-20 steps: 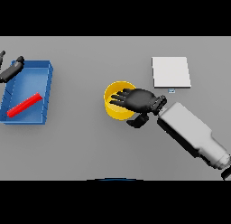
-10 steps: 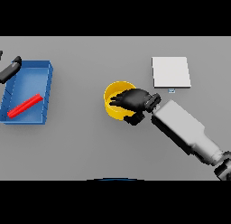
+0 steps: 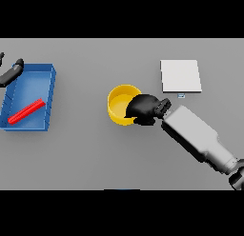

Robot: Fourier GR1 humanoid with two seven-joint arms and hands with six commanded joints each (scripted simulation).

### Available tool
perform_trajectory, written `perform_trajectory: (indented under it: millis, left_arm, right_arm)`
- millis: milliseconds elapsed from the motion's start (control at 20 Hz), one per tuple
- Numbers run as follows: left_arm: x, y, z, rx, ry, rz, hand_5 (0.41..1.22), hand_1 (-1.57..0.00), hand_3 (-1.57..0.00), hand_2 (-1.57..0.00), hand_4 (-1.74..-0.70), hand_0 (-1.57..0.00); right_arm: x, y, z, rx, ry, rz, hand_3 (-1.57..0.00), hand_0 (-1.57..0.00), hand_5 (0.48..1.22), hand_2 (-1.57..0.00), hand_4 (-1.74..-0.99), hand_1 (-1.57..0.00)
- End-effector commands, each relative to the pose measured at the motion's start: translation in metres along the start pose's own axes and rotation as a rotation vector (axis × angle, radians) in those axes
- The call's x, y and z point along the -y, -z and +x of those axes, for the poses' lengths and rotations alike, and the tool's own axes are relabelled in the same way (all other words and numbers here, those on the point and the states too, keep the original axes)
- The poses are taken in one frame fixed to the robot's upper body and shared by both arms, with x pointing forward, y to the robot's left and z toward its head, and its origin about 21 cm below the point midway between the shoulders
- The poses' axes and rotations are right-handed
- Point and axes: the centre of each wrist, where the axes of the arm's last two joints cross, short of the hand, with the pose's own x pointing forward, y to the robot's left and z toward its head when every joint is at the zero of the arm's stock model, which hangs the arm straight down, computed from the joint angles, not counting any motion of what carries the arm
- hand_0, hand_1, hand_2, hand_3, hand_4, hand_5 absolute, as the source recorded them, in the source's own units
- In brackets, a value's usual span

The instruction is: Pick up the red beaker and tilt it to pour out 1 green nut into yellow bowl. Pick up the yellow bowl and place it on the metallic measuring scale.

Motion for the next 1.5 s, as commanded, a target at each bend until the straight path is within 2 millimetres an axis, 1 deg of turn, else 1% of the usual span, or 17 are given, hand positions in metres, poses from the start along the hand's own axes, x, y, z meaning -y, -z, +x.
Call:
perform_trajectory:
  millis: [0,50,150,200,300,350,450,500,550,650,700,750,900,1050,1150,1300,1450]
  left_arm:
    - [0.000,0.000,-0.001,-0.007,0.008,-0.002,0.695,0.00,0.00,0.00,-0.72,0.00]
    - [-0.005,-0.002,0.000,-0.007,0.014,0.003,0.697,0.00,0.00,0.00,-0.72,0.00]
    - [-0.002,-0.001,-0.004,-0.008,0.014,-0.007,0.695,0.00,0.00,0.00,-0.72,0.00]
    - [-0.003,0.000,-0.002,-0.005,0.013,-0.007,0.693,0.00,0.00,0.00,-0.72,0.00]
    - [-0.004,0.000,-0.002,-0.013,0.011,-0.012,0.695,0.00,0.00,0.00,-0.72,0.00]
    - [-0.003,-0.002,-0.007,-0.015,0.015,-0.015,0.696,0.00,0.00,0.00,-0.72,0.00]
    - [-0.004,0.000,-0.007,-0.018,0.011,-0.009,0.694,0.00,0.00,0.00,-0.72,0.00]
    - [-0.002,0.001,-0.004,-0.019,0.005,-0.010,0.693,0.00,0.00,0.00,-0.72,0.00]
    - [0.000,0.000,-0.003,-0.014,0.012,-0.016,0.693,0.00,0.00,0.00,-0.72,0.00]
    - [-0.003,-0.001,-0.006,-0.018,0.016,-0.014,0.688,0.00,0.00,0.00,-0.72,0.00]
    - [-0.002,-0.001,-0.007,-0.025,0.021,-0.012,0.686,0.00,0.00,0.00,-0.72,0.00]
    - [-0.002,-0.002,-0.006,-0.015,0.026,-0.013,0.686,0.00,0.00,0.00,-0.71,0.00]
    - [-0.002,-0.004,0.000,-0.007,0.020,-0.017,0.686,0.00,0.00,0.00,-0.72,0.00]
    - [-0.001,-0.005,0.003,-0.014,0.022,-0.008,0.698,0.00,0.00,0.00,-0.72,0.00]
    - [0.001,-0.007,-0.002,-0.010,0.017,-0.011,0.710,0.00,0.00,0.00,-0.73,0.00]
    - [-0.001,-0.006,0.001,-0.023,0.016,-0.002,0.717,0.00,0.00,0.00,-0.73,0.00]
    - [-0.005,-0.008,0.002,-0.035,0.012,0.000,0.727,0.00,0.00,0.00,-0.73,0.00]
  right_arm:
    - [0.000,0.000,-0.001,-0.003,0.002,-0.003,-1.18,-1.43,1.184,-1.24,-1.689,-1.42]
    - [-0.002,0.000,0.000,-0.007,0.004,-0.022,-1.22,-1.46,1.191,-1.26,-1.699,-1.45]
    - [0.002,-0.003,-0.003,-0.045,0.012,-0.031,-1.25,-1.50,1.202,-1.31,-1.714,-1.50]
    - [0.001,-0.002,-0.002,-0.046,0.022,-0.030,-1.29,-1.51,1.206,-1.31,-1.720,-1.51]
    - [0.009,-0.005,-0.005,-0.050,0.031,-0.049,-1.32,-1.53,1.211,-1.33,-1.727,-1.53]
    - [0.011,-0.009,-0.006,-0.058,0.042,-0.055,-1.34,-1.54,1.213,-1.33,-1.730,-1.54]
    - [0.014,-0.023,-0.012,-0.052,0.059,-0.060,-1.32,-1.55,1.216,-1.34,-1.734,-1.55]
    - [0.019,-0.025,-0.010,-0.073,0.060,-0.074,-1.28,-1.56,1.217,-1.39,-1.735,-1.56]
    - [0.030,-0.033,-0.012,-0.074,0.056,-0.094,-1.25,-1.56,1.218,-1.41,-1.737,-1.56]
    - [0.034,-0.042,-0.014,-0.086,0.058,-0.115,-1.21,-1.56,1.219,-1.43,-1.738,-1.56]
    - [0.040,-0.049,-0.020,-0.114,0.050,-0.137,-1.19,-1.56,1.219,-1.43,-1.739,-1.56]
    - [0.042,-0.054,-0.024,-0.152,0.045,-0.151,-1.18,-1.57,1.220,-1.46,-1.739,-1.57]
    - [0.042,-0.061,-0.025,-0.156,0.048,-0.159,-1.16,-1.56,1.220,-1.51,-1.740,-1.57]
    - [0.041,-0.075,-0.037,-0.203,0.042,-0.183,-1.15,-1.56,1.220,-1.51,-1.741,-1.57]
    - [0.045,-0.081,-0.047,-0.239,0.040,-0.210,-1.15,-1.57,1.221,-1.53,-1.741,-1.57]
    - [0.044,-0.082,-0.064,-0.307,0.064,-0.239,-1.15,-1.57,1.221,-1.53,-1.741,-1.57]
    - [0.035,-0.087,-0.086,-0.354,0.082,-0.240,-1.14,-1.57,1.221,-1.54,-1.741,-1.57]
